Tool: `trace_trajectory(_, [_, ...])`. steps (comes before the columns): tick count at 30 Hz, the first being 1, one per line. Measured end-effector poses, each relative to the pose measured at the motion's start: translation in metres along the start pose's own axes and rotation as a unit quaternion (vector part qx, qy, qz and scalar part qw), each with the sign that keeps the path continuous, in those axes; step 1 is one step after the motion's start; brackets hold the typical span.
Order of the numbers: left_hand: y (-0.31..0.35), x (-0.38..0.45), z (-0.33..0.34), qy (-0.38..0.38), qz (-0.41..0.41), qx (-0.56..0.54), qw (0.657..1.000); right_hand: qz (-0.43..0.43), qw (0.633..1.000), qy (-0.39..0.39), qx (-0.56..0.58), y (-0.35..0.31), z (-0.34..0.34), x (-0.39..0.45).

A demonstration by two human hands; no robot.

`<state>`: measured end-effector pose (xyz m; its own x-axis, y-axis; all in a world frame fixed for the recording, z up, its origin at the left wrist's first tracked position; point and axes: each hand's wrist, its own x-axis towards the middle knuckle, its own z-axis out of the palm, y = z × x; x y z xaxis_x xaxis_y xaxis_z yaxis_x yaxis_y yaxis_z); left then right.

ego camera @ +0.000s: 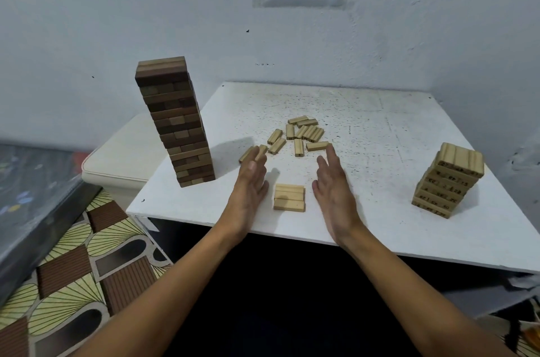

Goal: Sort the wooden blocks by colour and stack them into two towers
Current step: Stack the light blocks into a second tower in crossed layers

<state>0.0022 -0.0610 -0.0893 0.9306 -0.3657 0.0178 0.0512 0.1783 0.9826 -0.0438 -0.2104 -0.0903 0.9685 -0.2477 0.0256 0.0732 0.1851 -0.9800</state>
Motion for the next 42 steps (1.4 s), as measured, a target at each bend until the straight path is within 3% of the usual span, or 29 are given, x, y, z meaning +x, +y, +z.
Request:
trace_trajectory(4, [0.001, -0.005, 0.014, 0.003, 0.000, -0.048, 0.999, -0.008, 0.999, 0.015, 0.033, 0.005, 0.013, -0.004])
trace_trajectory(11, [-0.003, -0.009, 0.019, -0.009, 0.032, -0.043, 0.999, -0.009, 0.999, 0.028, 0.040, 0.007, 0.027, -0.003])
trace_trajectory(24, [-0.010, -0.004, 0.017, -0.004, 0.018, -0.007, 1.000, -0.022, 0.998, 0.044, 0.044, 0.011, 0.033, -0.003])
trace_trajectory(28, [-0.004, 0.002, -0.009, -0.023, 0.071, 0.228, 0.971, -0.031, 0.990, 0.033, -0.133, 0.003, 0.011, 0.000])
trace_trajectory(33, [0.007, 0.014, -0.032, -0.111, 0.053, 0.401, 0.908, -0.030, 0.909, -0.101, -0.402, -0.008, -0.022, 0.004])
trace_trajectory(36, [0.005, 0.020, -0.037, -0.133, 0.051, 0.434, 0.889, -0.010, 0.892, -0.138, -0.431, -0.009, -0.028, 0.007])
trace_trajectory(42, [0.004, 0.026, -0.037, -0.140, 0.073, 0.448, 0.880, -0.024, 0.889, -0.133, -0.438, -0.004, -0.031, 0.010])
